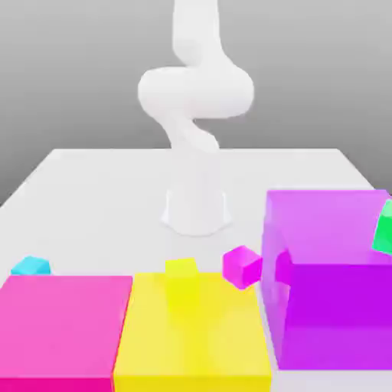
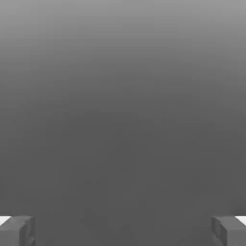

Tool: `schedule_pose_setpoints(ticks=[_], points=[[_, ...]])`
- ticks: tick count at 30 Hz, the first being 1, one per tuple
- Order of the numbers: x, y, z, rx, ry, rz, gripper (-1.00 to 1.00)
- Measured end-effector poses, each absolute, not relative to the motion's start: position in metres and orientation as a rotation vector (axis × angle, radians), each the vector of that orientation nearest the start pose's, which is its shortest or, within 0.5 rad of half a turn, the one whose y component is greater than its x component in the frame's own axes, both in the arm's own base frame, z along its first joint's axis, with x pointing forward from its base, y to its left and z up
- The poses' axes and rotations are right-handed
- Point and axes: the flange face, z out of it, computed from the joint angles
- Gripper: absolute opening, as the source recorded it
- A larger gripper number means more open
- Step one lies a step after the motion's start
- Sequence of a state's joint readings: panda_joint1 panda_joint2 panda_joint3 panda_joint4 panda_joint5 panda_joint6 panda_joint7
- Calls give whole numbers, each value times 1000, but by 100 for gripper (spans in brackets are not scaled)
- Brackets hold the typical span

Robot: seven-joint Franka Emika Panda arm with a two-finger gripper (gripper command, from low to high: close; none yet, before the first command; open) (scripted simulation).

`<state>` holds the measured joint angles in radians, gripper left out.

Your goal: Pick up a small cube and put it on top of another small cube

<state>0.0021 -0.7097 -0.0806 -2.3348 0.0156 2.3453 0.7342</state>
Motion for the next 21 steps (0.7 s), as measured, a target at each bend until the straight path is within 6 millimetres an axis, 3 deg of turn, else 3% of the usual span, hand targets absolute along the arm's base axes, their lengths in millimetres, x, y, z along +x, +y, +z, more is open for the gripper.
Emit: schedule_pose_setpoints(ticks=[5,10,13,16,18,21], points=[[422,-120,558,-2524,1179,-718,0],[424,-193,448,-2559,1301,-530,0],[407,-233,383,-2575,1382,-421,0],[377,-267,323,-2591,1468,-312,0],[345,-295,286,-2587,1554,-239,0],[297,-320,237,-2603,1645,-124,0]])
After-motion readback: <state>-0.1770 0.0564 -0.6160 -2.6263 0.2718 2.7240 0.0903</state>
